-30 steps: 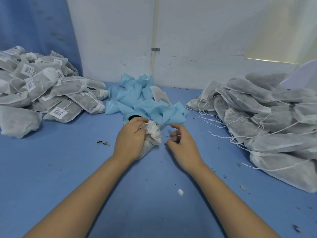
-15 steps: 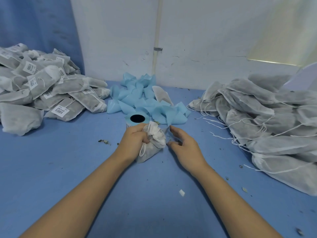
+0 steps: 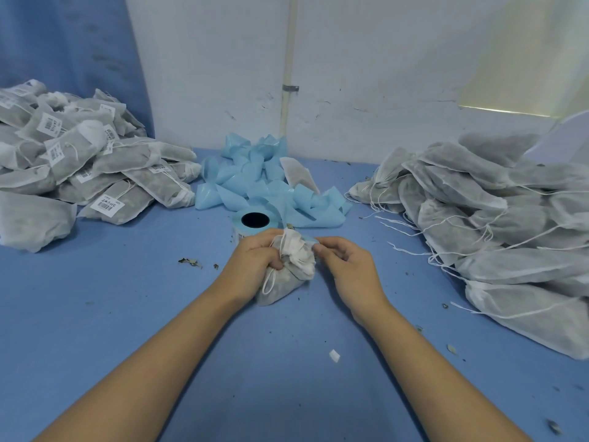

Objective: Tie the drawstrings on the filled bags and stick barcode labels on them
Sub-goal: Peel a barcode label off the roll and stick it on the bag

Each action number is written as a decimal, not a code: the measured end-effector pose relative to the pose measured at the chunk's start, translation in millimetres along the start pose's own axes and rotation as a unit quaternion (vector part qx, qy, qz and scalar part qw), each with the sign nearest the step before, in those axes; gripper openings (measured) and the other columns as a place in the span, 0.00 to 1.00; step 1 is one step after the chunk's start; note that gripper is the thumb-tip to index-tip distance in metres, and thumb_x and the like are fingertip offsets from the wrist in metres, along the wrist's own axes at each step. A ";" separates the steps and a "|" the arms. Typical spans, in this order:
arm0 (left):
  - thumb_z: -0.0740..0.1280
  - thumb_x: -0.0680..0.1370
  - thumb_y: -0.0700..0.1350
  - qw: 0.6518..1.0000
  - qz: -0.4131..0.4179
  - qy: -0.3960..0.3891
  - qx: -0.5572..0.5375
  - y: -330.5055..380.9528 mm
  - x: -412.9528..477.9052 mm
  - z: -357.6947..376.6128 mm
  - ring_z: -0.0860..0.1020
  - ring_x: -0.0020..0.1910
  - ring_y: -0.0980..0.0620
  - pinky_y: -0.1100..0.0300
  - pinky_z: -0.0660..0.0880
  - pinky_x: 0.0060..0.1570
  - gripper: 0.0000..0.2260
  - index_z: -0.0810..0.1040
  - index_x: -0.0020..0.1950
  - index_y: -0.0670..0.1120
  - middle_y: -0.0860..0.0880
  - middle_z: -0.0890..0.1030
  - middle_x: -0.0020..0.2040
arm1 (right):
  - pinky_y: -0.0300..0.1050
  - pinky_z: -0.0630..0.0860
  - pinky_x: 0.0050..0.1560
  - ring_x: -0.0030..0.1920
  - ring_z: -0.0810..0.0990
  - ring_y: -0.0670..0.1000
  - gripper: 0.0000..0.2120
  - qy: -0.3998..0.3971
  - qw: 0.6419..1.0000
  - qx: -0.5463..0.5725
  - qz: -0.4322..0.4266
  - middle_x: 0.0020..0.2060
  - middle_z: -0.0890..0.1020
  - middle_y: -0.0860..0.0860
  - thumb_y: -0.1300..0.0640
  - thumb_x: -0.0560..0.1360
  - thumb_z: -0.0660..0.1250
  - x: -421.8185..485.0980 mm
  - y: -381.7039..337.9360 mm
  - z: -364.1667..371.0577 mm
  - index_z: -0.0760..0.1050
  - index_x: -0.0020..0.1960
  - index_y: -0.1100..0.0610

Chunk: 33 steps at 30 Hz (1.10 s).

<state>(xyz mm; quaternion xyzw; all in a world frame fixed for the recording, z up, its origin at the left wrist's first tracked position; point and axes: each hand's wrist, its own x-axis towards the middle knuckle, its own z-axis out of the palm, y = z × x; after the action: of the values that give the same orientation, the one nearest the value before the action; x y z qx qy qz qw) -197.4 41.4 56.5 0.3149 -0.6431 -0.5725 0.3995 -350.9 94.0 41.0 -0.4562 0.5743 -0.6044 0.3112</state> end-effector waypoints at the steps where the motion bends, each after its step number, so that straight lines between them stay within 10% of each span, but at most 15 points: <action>1: 0.60 0.58 0.36 1.000 -0.001 -0.001 -0.003 0.3 0.0 -0.2 0.78 0.55 0.41 0.50 0.71 0.61 0.24 0.79 0.52 0.35 0.36 0.81 0.54 | 0.29 0.73 0.43 0.40 0.80 0.38 0.04 0.004 1.000 0.009 0.002 0.39 0.85 0.43 0.61 0.76 0.68 0.2 -0.3 -0.1 0.81 0.46 0.54; 19: 0.56 0.71 0.25 0.998 0.019 0.037 -0.039 -1.8 2.1 -0.4 0.76 0.53 0.62 0.75 0.71 0.47 0.25 0.77 0.56 0.50 0.54 0.78 0.57 | 0.30 0.75 0.38 0.33 0.77 0.38 0.09 0.150 0.986 0.071 0.015 0.36 0.83 0.43 0.64 0.77 0.66 -2.8 -8.0 -2.6 0.81 0.45 0.51; 28: 0.56 0.72 0.24 0.998 0.036 0.037 -0.040 0.7 2.0 -0.1 0.73 0.62 0.59 0.71 0.69 0.58 0.28 0.72 0.67 0.47 0.53 0.74 0.66 | 0.32 0.77 0.39 0.39 0.81 0.42 0.09 0.148 0.977 0.145 0.043 0.41 0.85 0.48 0.65 0.75 0.68 -4.8 -13.5 -3.9 0.81 0.53 0.55; 33: 0.62 0.74 0.30 0.992 0.032 0.092 -0.080 3.5 3.6 0.9 0.80 0.45 0.56 0.65 0.75 0.46 0.16 0.79 0.48 0.50 0.56 0.83 0.43 | 0.31 0.77 0.41 0.40 0.81 0.42 0.08 0.138 0.978 0.140 0.070 0.43 0.85 0.48 0.65 0.75 0.68 -3.6 -17.9 -3.7 0.81 0.50 0.55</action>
<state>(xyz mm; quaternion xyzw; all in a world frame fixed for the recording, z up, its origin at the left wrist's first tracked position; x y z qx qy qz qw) -199.7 39.3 60.4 0.3123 -0.5655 -0.5774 0.4993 -350.3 101.4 58.1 -0.2789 0.5524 -0.7122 0.3314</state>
